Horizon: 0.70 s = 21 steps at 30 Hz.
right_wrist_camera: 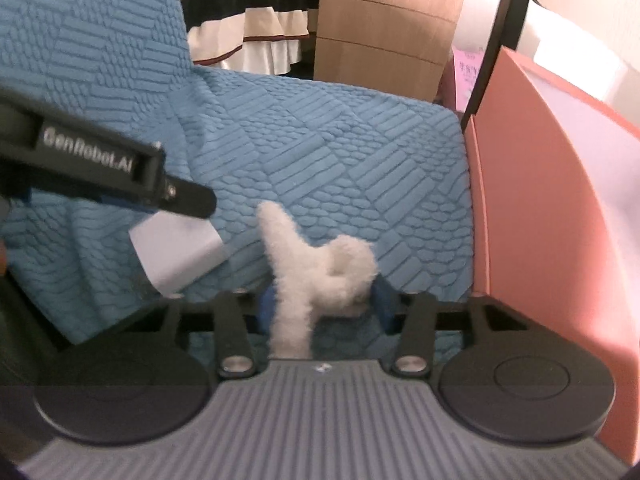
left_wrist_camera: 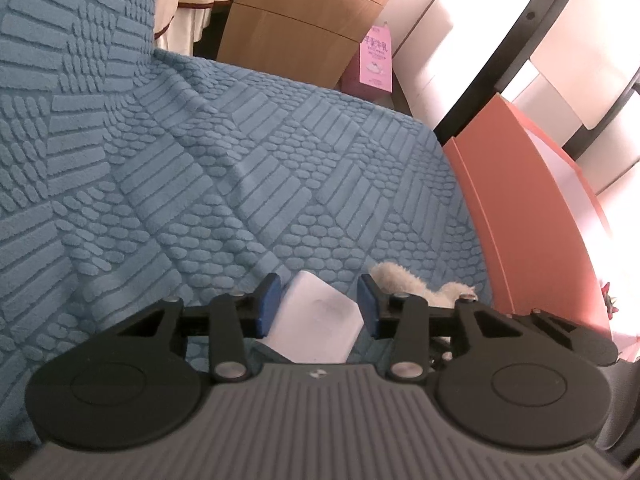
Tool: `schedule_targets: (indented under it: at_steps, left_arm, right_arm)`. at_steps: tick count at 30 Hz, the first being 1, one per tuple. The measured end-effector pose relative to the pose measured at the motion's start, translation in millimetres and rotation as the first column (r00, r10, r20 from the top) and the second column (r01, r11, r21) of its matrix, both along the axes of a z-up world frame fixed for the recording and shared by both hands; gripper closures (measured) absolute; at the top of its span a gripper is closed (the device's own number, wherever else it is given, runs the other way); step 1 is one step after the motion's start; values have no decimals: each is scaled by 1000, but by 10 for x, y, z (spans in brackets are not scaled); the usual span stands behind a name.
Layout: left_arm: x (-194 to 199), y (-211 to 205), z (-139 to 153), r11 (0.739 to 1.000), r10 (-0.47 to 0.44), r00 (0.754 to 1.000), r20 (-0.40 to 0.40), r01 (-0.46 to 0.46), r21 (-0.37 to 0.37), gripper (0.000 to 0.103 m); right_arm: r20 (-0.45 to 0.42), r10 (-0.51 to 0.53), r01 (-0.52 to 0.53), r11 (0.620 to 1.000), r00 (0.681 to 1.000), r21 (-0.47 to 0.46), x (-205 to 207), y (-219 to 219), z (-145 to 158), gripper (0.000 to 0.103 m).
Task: Organize rigid objects
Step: 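Lift the hair clip with the right gripper while the left gripper lifts and regrips the charger, then carry the hair clip with the right gripper while the left gripper carries the charger over the pink box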
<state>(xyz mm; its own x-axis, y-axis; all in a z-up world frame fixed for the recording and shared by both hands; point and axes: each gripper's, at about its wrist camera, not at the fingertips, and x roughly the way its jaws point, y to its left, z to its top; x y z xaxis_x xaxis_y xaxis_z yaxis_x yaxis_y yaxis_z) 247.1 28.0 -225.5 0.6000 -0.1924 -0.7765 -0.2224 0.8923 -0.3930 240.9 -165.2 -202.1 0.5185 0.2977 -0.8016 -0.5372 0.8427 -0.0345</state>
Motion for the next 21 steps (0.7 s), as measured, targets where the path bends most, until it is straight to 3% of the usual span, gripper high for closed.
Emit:
schedule_targets:
  at_steps: [5,13,21]
  left_arm:
    - [4,0,0,1000,-11,1000,-6,11,5,53]
    - [40,-53,-75,996,-84,993,-77,85,11,31]
    - [38,-132,-72,983,-149,985,-88,157,93,31]
  right_arm:
    - [25,-21,21,1000,999,-19,-43,-15,51,56]
    - [24,-25,26,998,999,-48,-41,-5,11,56]
    - [-10,-50,49,999,999,-20,-32,-74,36,56]
